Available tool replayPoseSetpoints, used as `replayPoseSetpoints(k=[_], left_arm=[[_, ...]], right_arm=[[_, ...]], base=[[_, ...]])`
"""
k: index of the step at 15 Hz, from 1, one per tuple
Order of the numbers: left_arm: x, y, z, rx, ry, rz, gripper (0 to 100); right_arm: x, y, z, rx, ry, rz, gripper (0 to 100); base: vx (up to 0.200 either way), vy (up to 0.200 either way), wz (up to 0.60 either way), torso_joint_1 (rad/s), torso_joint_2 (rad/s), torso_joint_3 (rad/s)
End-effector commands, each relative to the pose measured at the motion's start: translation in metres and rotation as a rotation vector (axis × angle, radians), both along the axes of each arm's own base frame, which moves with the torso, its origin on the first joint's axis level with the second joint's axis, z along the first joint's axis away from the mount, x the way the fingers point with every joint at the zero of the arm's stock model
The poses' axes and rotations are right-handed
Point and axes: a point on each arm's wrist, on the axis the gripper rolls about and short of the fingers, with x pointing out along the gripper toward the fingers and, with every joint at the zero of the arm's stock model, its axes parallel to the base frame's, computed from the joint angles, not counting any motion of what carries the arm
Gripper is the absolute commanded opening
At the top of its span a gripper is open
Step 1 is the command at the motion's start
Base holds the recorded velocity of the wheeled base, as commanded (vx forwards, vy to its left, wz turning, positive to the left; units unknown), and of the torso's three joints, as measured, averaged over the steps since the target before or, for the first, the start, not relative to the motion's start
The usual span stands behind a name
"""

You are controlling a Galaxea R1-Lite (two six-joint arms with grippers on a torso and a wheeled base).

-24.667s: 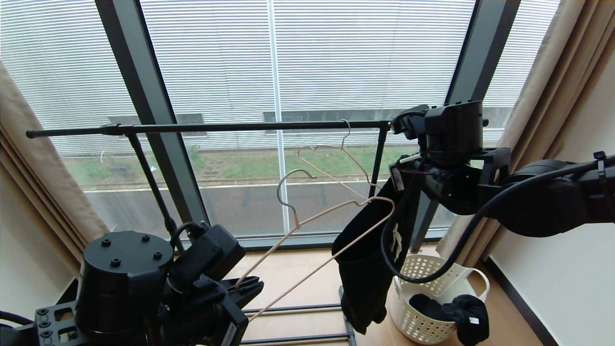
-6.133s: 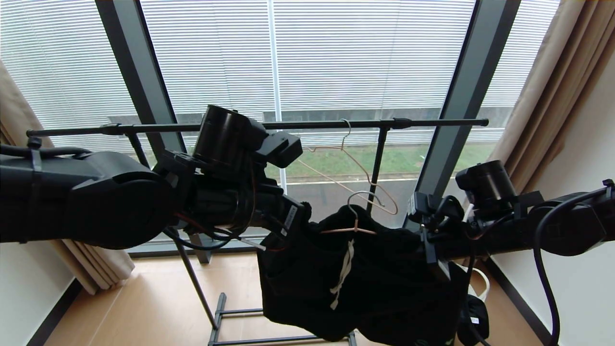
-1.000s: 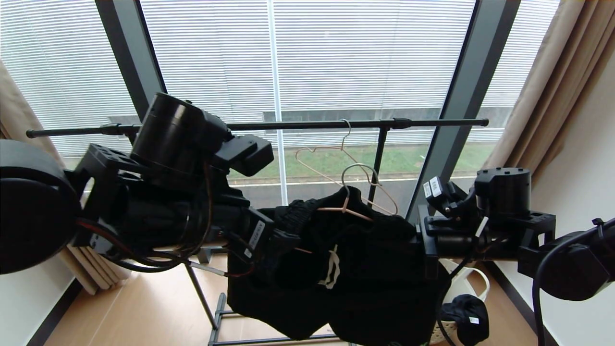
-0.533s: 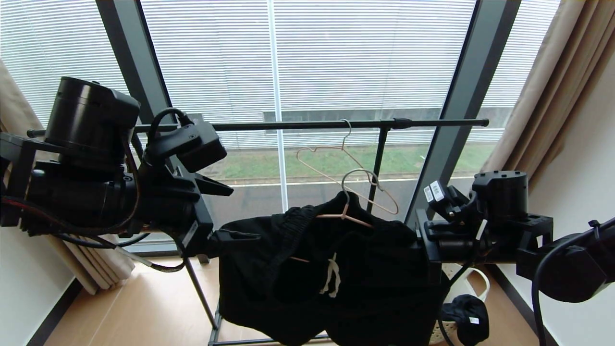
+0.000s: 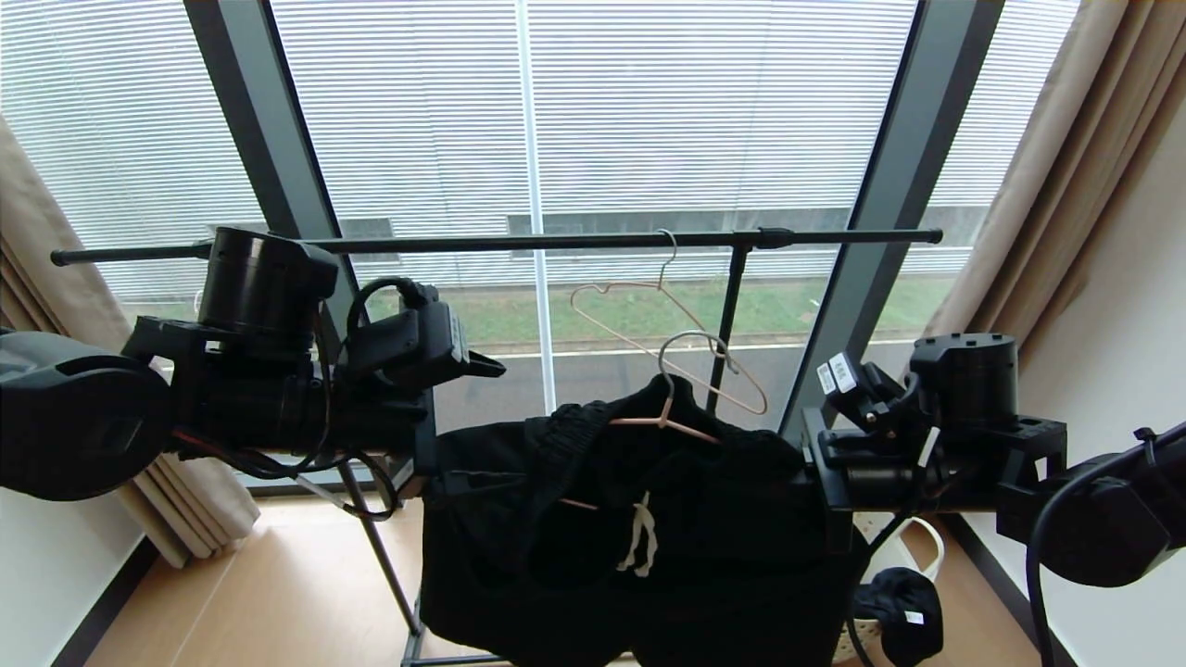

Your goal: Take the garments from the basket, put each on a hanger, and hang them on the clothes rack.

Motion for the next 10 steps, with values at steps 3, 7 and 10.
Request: replayPoseSetpoints(k=[3, 7, 10], left_arm=[[0.009, -0.011, -0.014, 0.003, 0.045, -0.042, 100], [0.016, -0.019, -0.02, 0.005, 0.06, -0.062, 100], [0.019, -0.024, -0.025, 0.01, 0.074, -0.071, 100]], right_arm=[[0.0, 0.001, 0.0, 0.0, 0.0, 0.003, 0], [-0.004, 0.002, 0.0, 0.0, -0.006, 0.013, 0], [-0.009, 0.0, 0.005, 0.023, -0.023, 0.064, 0]], base=[[0.0, 0.0, 0.0, 0.0, 0.0, 0.0], [0.0, 0.0, 0.0, 0.0, 0.0, 0.0], [0.0, 0.0, 0.0, 0.0, 0.0, 0.0]])
